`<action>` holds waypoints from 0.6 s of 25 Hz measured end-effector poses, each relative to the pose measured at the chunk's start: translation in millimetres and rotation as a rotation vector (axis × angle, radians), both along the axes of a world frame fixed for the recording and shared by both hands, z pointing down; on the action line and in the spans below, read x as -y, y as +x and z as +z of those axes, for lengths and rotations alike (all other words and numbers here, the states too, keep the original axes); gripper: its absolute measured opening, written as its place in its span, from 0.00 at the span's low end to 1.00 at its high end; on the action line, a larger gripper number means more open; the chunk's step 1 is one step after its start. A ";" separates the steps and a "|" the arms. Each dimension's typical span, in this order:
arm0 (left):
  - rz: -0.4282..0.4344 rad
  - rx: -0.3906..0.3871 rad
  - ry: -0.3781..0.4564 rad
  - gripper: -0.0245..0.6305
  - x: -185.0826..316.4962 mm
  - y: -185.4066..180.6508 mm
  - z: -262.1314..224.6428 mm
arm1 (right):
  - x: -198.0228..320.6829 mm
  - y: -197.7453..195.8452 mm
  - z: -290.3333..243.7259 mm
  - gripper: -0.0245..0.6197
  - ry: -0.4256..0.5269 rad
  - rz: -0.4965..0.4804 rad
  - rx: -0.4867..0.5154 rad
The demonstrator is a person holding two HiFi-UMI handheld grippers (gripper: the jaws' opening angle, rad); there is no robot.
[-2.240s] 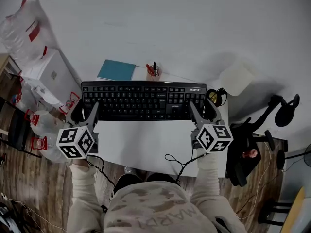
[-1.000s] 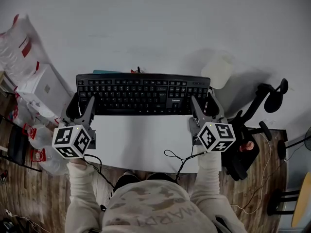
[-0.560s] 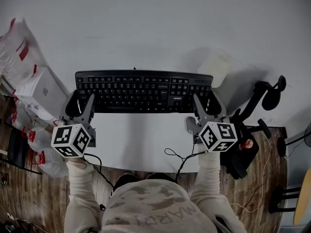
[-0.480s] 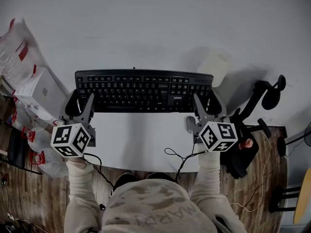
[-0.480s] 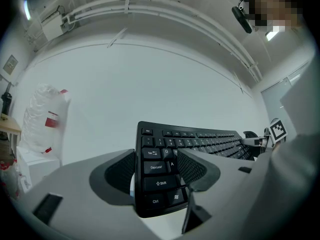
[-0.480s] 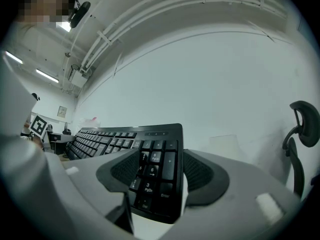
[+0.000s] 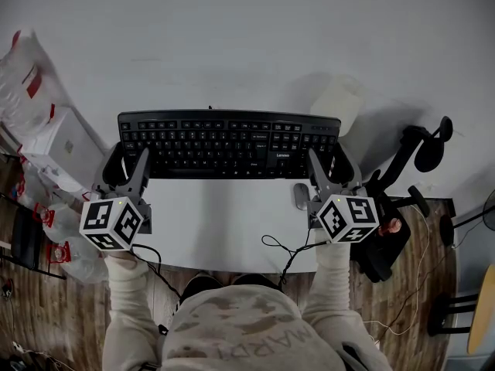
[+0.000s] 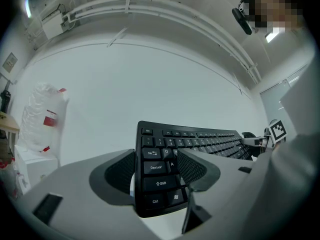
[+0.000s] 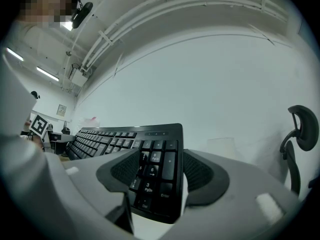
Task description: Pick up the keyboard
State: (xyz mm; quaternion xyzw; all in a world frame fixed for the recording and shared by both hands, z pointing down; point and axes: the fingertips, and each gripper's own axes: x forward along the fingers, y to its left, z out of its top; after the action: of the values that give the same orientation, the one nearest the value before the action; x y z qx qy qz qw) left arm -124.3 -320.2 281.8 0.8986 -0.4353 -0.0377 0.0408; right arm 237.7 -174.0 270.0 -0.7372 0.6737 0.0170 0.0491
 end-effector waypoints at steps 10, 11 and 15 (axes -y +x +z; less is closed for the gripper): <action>-0.008 0.002 -0.009 0.44 0.3 -0.4 1.8 | 2.0 0.3 1.5 0.47 -0.005 -0.004 0.002; -0.008 0.002 -0.009 0.44 0.2 -0.3 2.0 | 2.1 0.5 1.7 0.47 -0.005 -0.005 0.003; -0.010 -0.002 -0.013 0.44 0.5 0.8 4.6 | 2.9 1.8 3.0 0.47 -0.004 -0.007 -0.001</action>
State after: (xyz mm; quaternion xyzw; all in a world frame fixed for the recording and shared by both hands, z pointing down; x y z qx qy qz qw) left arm -123.5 -320.7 286.4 0.8960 -0.4402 -0.0357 0.0469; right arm 239.5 -177.0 273.0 -0.7349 0.6763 0.0158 0.0473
